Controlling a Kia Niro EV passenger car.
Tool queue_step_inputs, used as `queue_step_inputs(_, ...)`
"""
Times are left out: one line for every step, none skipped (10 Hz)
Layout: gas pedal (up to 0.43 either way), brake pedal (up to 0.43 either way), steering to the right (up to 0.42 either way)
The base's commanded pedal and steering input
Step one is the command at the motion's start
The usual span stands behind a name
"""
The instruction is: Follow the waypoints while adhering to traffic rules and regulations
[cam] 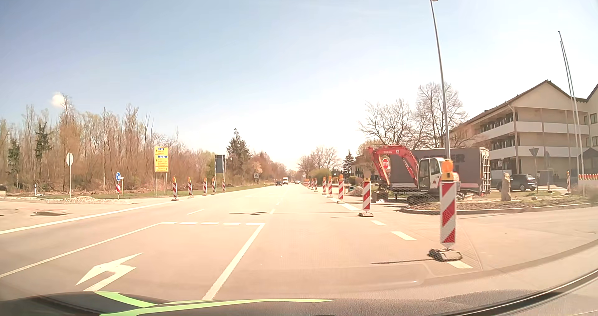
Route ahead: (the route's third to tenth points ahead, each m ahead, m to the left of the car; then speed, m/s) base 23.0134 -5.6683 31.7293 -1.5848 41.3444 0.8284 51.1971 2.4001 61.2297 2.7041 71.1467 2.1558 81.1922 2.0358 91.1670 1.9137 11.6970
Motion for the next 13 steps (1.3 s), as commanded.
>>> queue_step_inputs(0.079,0.0,-0.002)
queue_step_inputs(0.079,0.0,-0.002)
queue_step_inputs(0.079,0.0,-0.002)
queue_step_inputs(0.079,0.0,-0.002)
queue_step_inputs(0.079,0.0,-0.002)
queue_step_inputs(0.079,0.0,-0.002)
queue_step_inputs(0.079,0.0,-0.002)
queue_step_inputs(0.079,0.0,-0.002)
queue_step_inputs(0.079,0.0,-0.002)
queue_step_inputs(0.079,0.0,-0.002)
queue_step_inputs(0.079,0.0,-0.002)
queue_step_inputs(0.079,0.0,-0.002)
queue_step_inputs(0.079,0.0,-0.002)
